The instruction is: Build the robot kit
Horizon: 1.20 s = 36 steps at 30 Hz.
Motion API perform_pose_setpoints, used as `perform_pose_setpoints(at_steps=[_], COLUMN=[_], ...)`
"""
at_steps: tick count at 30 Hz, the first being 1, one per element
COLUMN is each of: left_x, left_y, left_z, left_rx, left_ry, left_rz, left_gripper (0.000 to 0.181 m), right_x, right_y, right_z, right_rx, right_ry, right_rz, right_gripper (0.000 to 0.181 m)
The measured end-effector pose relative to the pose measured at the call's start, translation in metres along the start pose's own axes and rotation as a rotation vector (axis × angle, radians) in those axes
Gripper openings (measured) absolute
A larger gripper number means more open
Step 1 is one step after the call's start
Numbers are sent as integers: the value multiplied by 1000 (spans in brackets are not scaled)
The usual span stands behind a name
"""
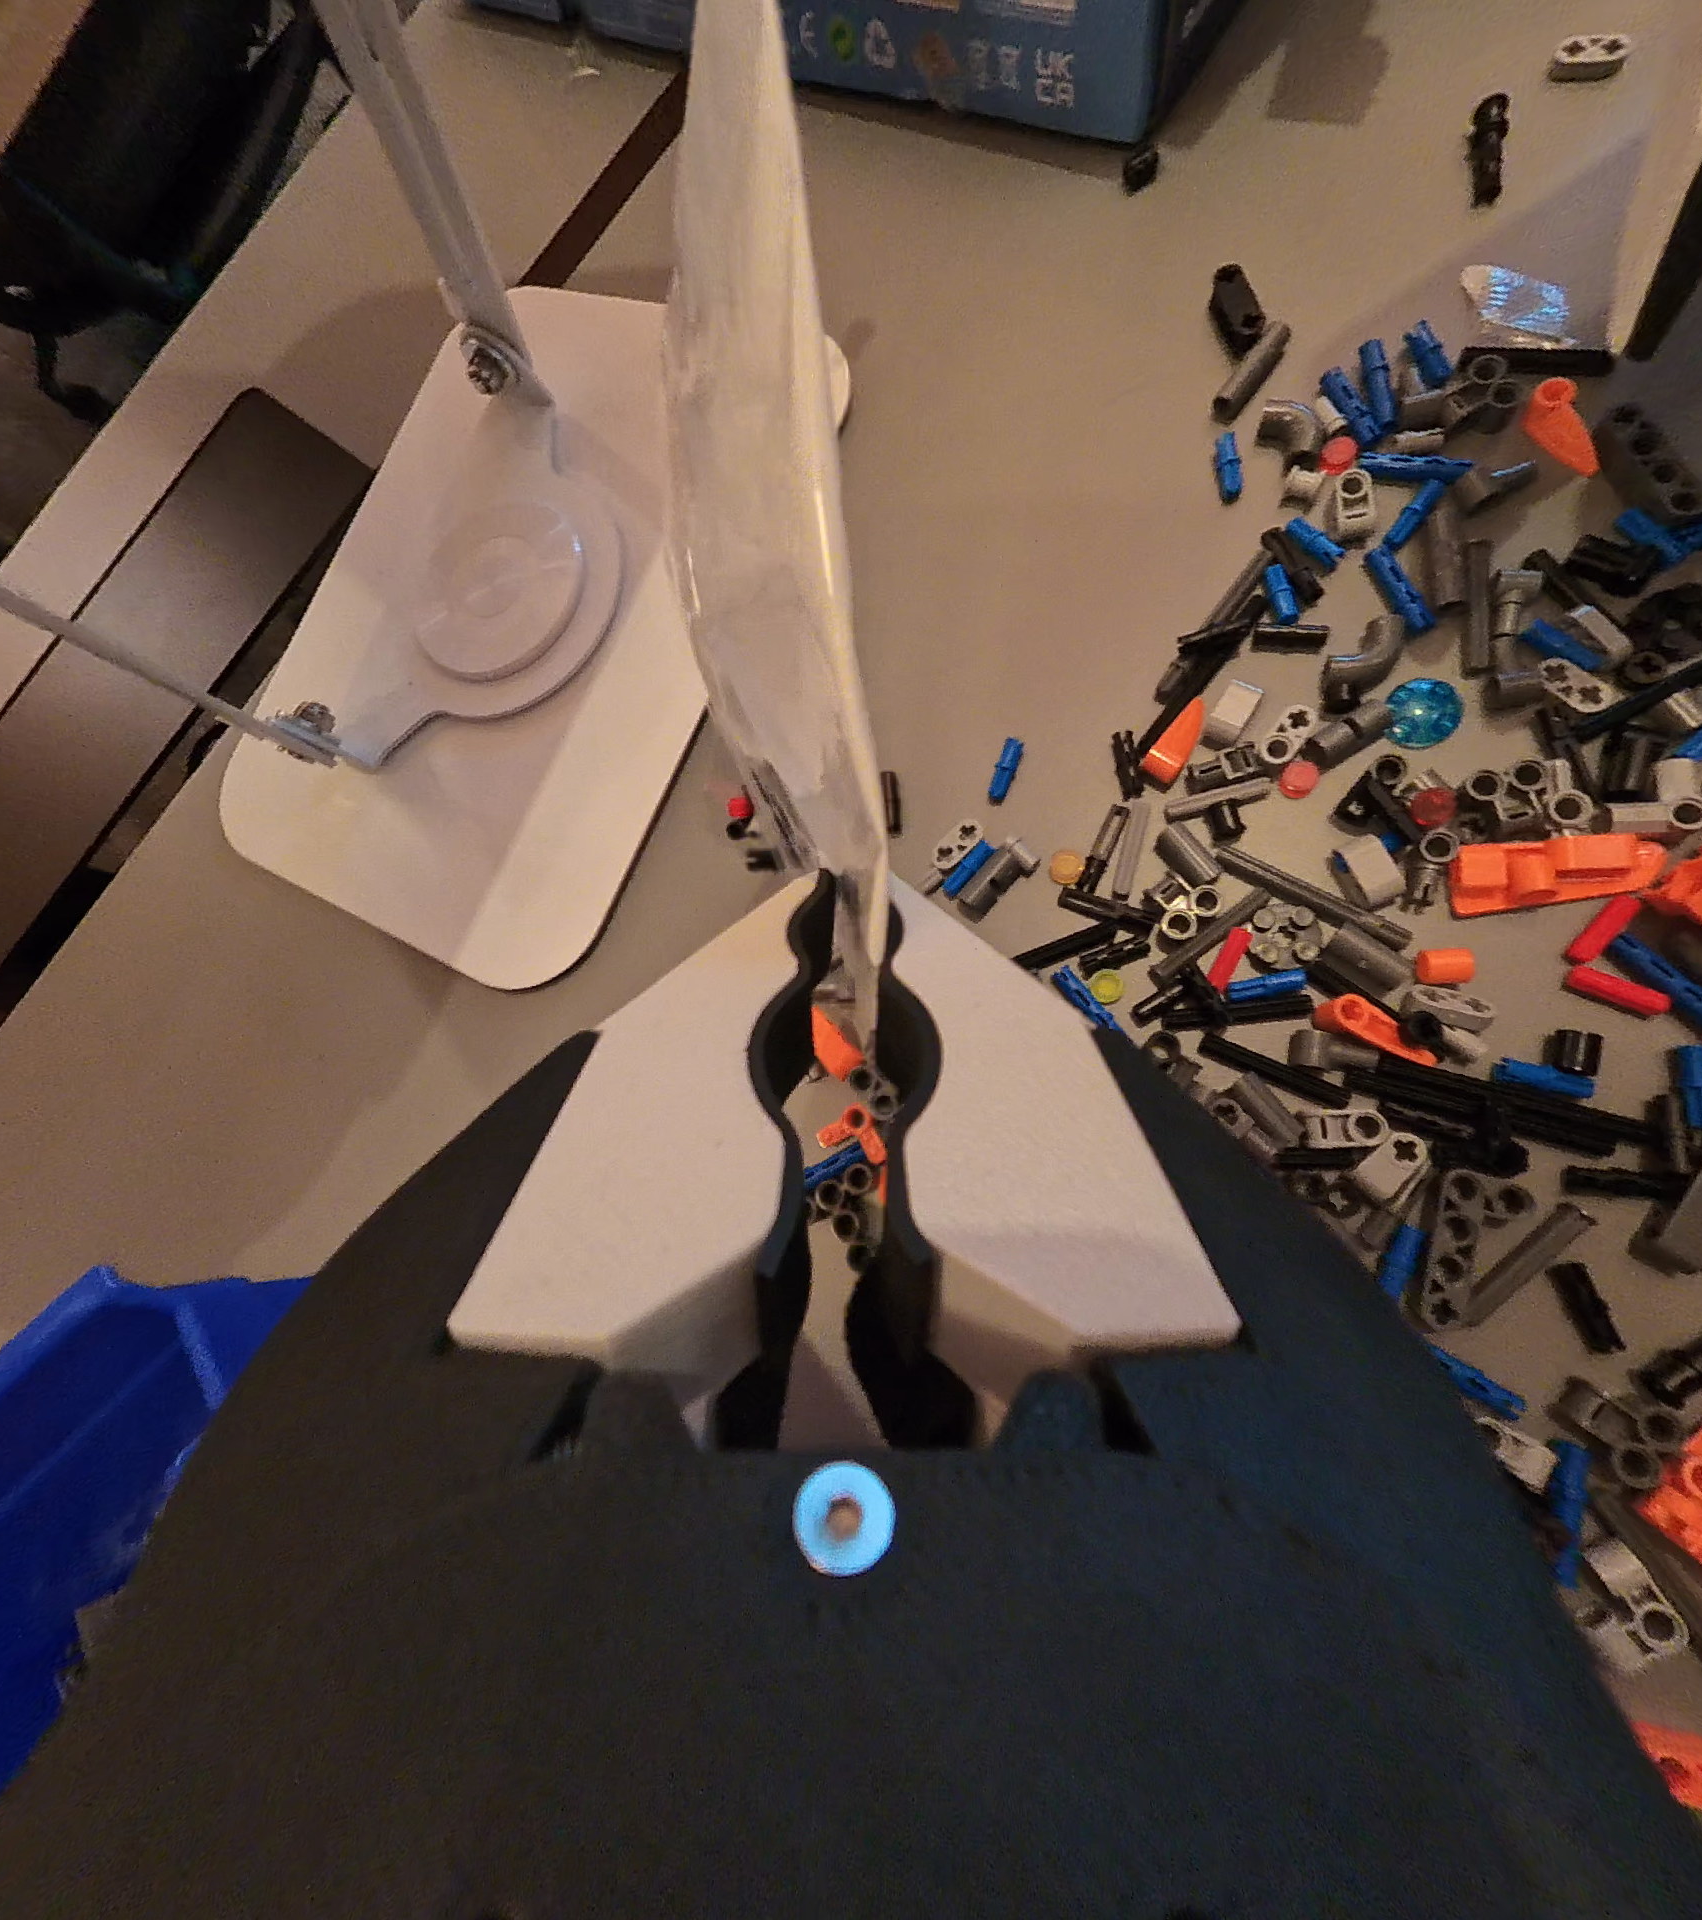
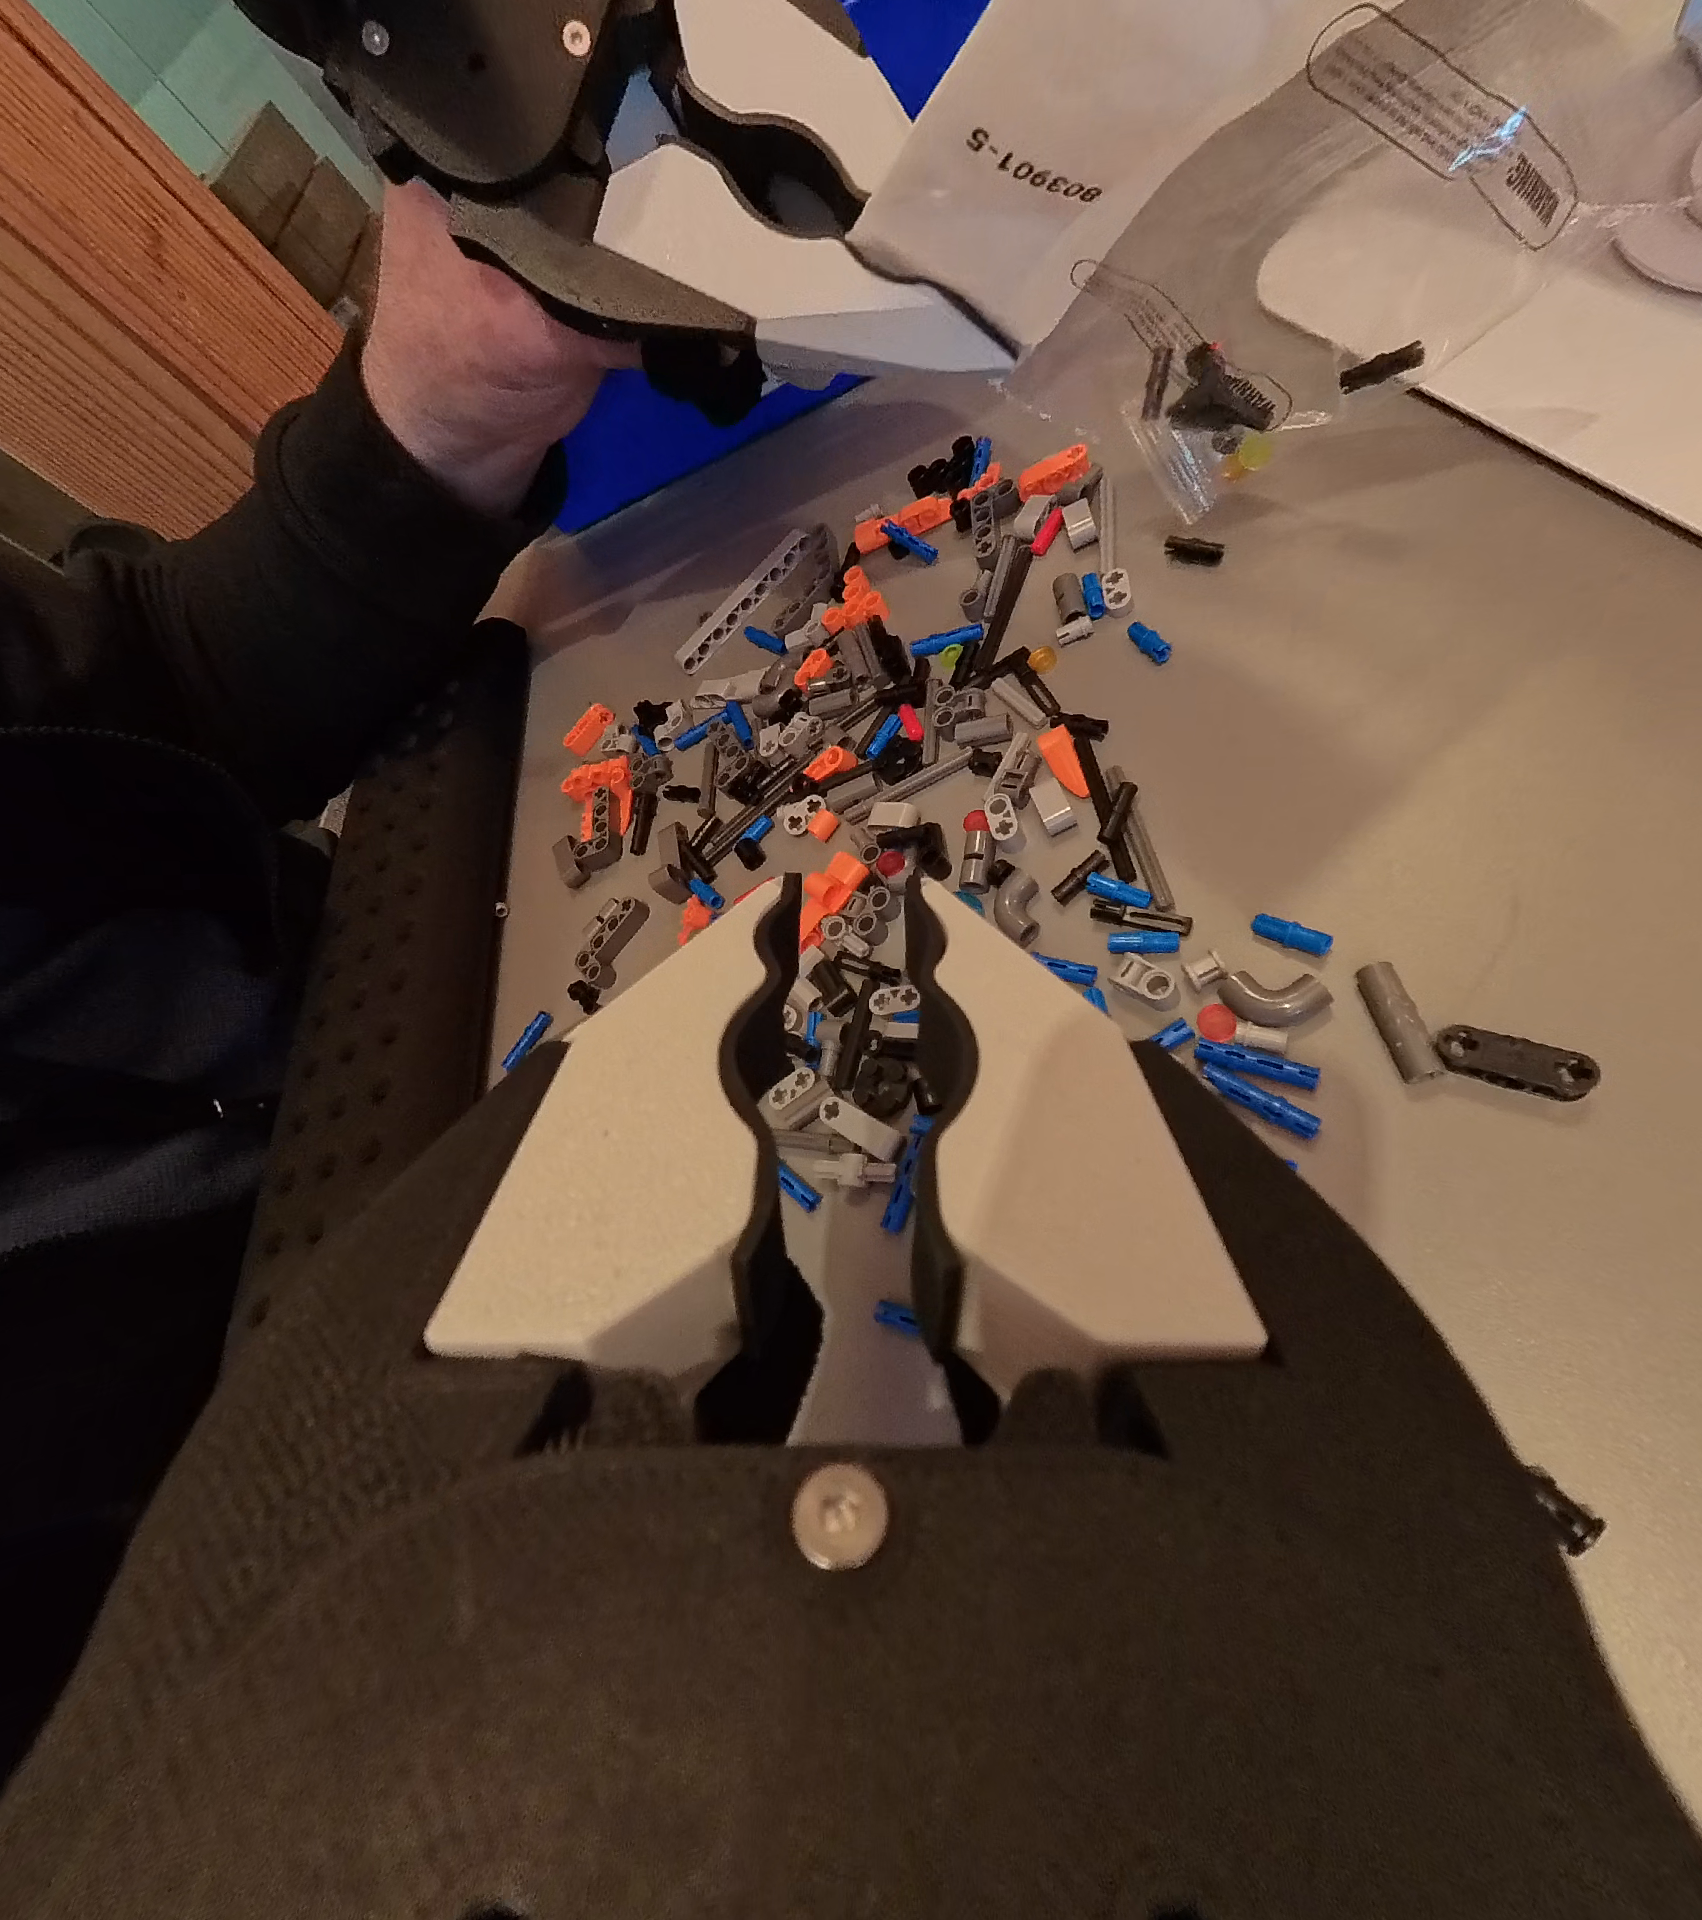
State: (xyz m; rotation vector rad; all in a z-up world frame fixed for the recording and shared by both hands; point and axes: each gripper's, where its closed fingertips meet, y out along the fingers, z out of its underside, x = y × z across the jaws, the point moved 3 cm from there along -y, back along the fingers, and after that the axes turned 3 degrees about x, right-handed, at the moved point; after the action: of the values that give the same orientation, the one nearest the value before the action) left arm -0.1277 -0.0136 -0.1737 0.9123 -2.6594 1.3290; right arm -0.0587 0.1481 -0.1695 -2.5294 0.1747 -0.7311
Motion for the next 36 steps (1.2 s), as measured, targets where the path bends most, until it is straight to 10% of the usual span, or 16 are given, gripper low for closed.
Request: perform_pose_setpoints(at_steps=[36], left_x=[16], left_y=[-35], left_z=[-3], left_rx=[-62], left_ry=[-120], left_rz=[-108], left_gripper=[43], right_x=[-1], right_y=[-3], right_z=[-1], right_rx=[-9], right_ry=[-2], right_rz=[3], right_gripper=[17])
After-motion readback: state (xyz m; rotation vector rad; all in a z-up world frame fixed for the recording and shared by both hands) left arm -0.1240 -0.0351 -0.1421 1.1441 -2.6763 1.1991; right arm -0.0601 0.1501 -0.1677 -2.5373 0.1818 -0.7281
